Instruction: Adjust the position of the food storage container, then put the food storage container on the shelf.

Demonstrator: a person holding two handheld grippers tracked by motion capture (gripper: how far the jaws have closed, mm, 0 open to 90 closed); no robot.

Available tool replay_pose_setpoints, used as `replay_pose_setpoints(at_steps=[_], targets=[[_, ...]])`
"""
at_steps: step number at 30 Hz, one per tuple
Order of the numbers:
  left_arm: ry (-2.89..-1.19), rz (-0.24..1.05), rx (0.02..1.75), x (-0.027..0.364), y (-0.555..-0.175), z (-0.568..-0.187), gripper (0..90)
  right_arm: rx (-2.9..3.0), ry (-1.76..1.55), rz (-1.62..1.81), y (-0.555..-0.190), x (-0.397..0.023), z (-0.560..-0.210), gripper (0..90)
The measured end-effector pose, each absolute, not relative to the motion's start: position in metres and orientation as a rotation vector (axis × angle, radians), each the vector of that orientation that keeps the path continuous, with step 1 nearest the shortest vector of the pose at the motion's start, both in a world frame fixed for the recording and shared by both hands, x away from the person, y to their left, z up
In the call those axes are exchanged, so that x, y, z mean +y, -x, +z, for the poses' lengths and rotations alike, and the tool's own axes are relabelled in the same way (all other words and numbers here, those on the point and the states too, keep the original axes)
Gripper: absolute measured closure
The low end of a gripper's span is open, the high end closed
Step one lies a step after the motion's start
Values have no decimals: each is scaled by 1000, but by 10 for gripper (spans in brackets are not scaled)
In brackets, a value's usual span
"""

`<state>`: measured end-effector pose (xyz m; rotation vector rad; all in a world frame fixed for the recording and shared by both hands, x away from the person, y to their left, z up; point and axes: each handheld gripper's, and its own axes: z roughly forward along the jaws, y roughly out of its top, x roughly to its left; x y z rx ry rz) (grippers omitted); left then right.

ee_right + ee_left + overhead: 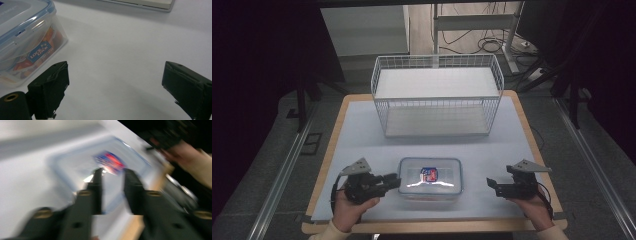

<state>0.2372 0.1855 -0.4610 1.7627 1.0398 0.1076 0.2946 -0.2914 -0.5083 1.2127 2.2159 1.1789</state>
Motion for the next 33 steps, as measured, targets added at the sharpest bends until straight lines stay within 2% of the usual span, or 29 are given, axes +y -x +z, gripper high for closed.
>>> replay_pose_setpoints(at_steps=[4,8,25,33], targets=[[-1711,111,1152,200,-247,-467,416,2222,-1206,1181,-295,-290,-509,78],[-1697,80,1196,207,-256,-477,317,2230,-1203,1185,-295,-290,-509,78],[-1728,90,1232,209,-261,-487,254,2238,-1187,1189,-296,-288,-507,98],[-1735,5,1232,203,-270,-493,228,2282,-1210,1208,-295,-286,-507,108]])
